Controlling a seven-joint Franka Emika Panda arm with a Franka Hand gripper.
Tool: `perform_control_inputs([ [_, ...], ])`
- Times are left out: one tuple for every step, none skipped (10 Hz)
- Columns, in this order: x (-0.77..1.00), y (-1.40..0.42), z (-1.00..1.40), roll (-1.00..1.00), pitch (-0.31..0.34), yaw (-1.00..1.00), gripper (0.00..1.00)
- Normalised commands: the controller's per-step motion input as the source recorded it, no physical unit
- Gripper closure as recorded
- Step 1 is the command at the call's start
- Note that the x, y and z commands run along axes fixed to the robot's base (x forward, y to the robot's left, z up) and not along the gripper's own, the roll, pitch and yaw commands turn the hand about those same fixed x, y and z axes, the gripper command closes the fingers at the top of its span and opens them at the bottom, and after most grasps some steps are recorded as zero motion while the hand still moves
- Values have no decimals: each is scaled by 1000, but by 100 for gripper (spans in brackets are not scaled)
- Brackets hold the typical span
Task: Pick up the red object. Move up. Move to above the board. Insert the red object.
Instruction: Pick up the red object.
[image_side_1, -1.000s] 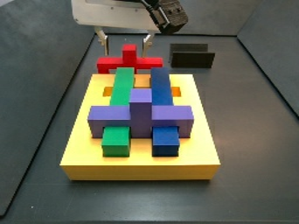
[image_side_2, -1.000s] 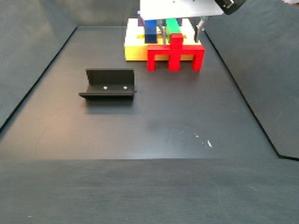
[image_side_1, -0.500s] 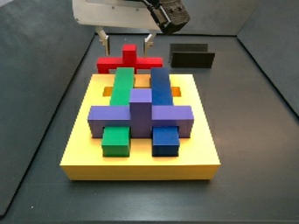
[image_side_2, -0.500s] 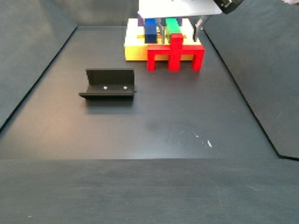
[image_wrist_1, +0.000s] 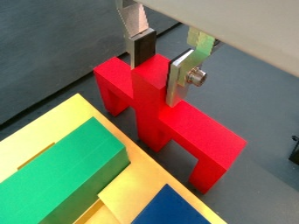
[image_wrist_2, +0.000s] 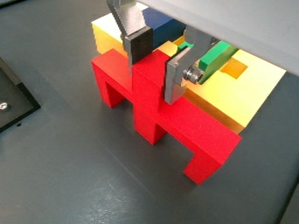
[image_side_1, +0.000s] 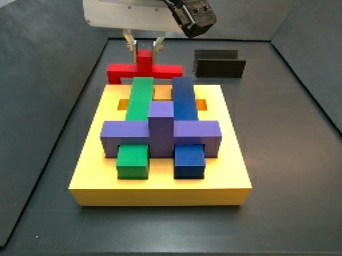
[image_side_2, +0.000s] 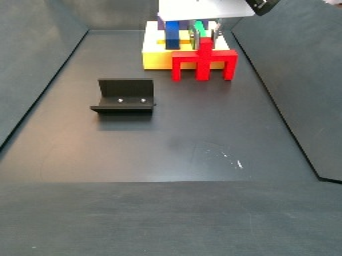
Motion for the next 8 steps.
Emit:
perform_control_inputs([
  [0,0,0,0,0,0,100],
  [0,0,0,0,0,0,100],
  [0,0,0,0,0,0,100],
  [0,0,0,0,0,0,100],
  [0,0,0,0,0,0,100],
  [0,0,0,0,0,0,100],
  [0,0,0,0,0,0,100],
  [0,0,0,0,0,0,100],
])
